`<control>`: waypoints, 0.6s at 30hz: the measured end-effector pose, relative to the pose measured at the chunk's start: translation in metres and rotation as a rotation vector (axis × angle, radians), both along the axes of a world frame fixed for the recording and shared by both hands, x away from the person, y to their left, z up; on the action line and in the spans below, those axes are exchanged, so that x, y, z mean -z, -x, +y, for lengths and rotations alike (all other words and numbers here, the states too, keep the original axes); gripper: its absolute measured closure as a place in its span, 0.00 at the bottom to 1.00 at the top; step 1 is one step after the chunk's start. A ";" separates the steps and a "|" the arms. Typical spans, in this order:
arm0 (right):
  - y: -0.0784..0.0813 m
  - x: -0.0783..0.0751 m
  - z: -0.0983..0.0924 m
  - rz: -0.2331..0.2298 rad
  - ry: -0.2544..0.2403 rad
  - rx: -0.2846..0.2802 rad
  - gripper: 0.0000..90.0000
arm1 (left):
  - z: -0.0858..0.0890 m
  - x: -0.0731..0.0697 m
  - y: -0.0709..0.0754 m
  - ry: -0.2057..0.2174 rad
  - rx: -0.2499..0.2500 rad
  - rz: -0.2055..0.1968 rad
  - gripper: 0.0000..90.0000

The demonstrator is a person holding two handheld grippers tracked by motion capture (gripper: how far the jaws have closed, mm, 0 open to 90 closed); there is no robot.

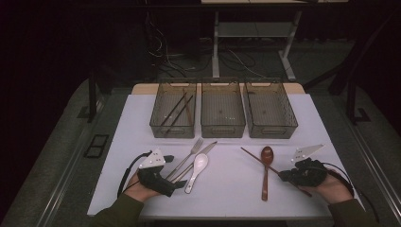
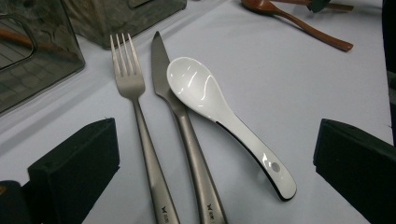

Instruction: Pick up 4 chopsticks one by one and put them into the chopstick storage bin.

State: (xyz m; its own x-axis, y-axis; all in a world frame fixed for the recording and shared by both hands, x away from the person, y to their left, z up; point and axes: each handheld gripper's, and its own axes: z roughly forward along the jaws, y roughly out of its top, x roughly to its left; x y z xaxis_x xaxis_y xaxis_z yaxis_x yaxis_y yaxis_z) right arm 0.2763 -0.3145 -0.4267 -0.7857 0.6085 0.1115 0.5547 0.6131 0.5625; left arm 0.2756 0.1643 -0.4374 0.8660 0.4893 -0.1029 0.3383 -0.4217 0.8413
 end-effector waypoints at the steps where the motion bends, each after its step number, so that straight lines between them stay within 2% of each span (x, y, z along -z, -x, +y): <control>1: -0.001 -0.001 0.000 -0.006 -0.005 0.002 0.93 | 0.000 0.000 0.000 -0.002 0.001 0.001 0.00; 10: -0.009 -0.010 -0.002 -0.028 -0.072 0.032 0.93 | 0.000 0.000 0.000 0.000 0.001 -0.001 0.00; 18: -0.018 -0.019 0.005 -0.050 -0.124 0.049 0.93 | -0.001 0.001 0.000 0.003 -0.002 0.000 0.00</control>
State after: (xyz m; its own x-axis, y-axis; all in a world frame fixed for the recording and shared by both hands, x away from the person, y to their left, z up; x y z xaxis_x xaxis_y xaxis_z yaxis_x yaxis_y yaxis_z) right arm 0.2940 -0.3098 -0.4072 -0.7615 0.6306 0.1501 0.5521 0.5096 0.6599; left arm 0.2754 0.1634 -0.4380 0.8647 0.4912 -0.1045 0.3396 -0.4186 0.8423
